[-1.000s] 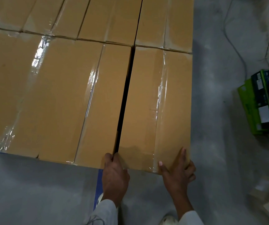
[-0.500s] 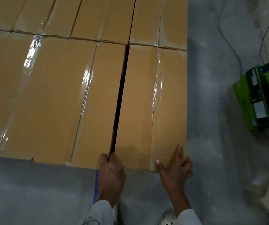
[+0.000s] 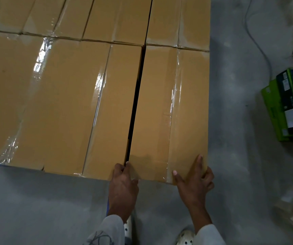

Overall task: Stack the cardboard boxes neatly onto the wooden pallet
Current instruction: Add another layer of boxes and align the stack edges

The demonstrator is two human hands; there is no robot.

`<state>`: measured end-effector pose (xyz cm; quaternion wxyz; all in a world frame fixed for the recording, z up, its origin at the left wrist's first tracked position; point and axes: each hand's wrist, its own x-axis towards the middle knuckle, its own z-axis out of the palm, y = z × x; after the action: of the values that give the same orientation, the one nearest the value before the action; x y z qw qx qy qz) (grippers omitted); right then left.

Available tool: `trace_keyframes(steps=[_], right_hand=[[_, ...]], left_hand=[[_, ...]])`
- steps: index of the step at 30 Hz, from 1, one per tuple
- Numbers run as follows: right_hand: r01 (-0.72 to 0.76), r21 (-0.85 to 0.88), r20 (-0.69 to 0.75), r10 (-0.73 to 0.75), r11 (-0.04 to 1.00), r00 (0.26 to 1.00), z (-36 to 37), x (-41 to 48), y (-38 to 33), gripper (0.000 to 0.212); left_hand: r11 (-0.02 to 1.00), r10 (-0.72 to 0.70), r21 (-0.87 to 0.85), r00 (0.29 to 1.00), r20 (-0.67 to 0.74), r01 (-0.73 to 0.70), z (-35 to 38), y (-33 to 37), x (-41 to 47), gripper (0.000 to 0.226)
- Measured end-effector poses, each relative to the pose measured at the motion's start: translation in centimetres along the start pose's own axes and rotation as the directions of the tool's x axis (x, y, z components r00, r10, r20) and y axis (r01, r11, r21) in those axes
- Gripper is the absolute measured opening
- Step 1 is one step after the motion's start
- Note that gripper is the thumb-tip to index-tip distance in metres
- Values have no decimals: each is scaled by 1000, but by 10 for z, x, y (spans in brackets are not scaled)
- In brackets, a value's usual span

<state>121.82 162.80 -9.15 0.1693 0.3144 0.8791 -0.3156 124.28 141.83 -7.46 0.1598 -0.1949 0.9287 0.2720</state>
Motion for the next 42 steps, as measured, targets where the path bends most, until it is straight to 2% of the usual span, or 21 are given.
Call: trace_keyframes(steps=[12, 21, 26, 28, 30, 32, 34, 36, 37, 39, 42], right_hand=[[46, -24, 1, -46, 999, 999, 2, 4, 4, 112], [97, -76, 7, -97, 992, 995, -1, 16, 5, 113], [17, -133, -30, -22, 991, 999, -1, -8, -12, 99], [98, -219, -61, -114, 971, 992, 5, -39, -25, 89], [292, -308, -41, -319, 906, 947, 17, -70, -34, 74], [480, -318, 14, -502, 817, 864, 30, -94, -45, 60], [653, -242, 115, -647, 718, 754, 46, -107, -62, 59], [750, -152, 195, -724, 644, 661, 70, -110, -82, 62], [764, -126, 223, -733, 633, 643, 84, -110, -89, 64], [711, -110, 205, -684, 694, 700, 111, -110, -102, 68], [588, -134, 107, -578, 798, 809, 143, -115, -115, 79]], left_hand=[[999, 10, 32, 999, 37, -11, -5, 6, 5, 65], [992, 101, 69, 995, 23, -102, -3, -1, 16, 65], [993, 75, -89, 997, 34, -72, -13, -8, 1, 64], [991, 46, -124, 999, -2, -46, -23, -17, -18, 55], [995, 46, -91, 998, -43, -50, -36, -32, -37, 49], [997, 57, -43, 994, -92, -61, -49, -53, -44, 48], [998, 69, 22, 987, -145, -67, -63, -74, -42, 51], [999, 35, 47, 975, -218, -25, -75, -97, -26, 52], [1000, -10, 21, 967, -256, 16, -80, -111, -16, 53], [998, -57, -39, 948, -312, 48, -93, -136, 8, 58], [988, -141, -98, 941, -307, 116, -105, -168, 36, 71]])
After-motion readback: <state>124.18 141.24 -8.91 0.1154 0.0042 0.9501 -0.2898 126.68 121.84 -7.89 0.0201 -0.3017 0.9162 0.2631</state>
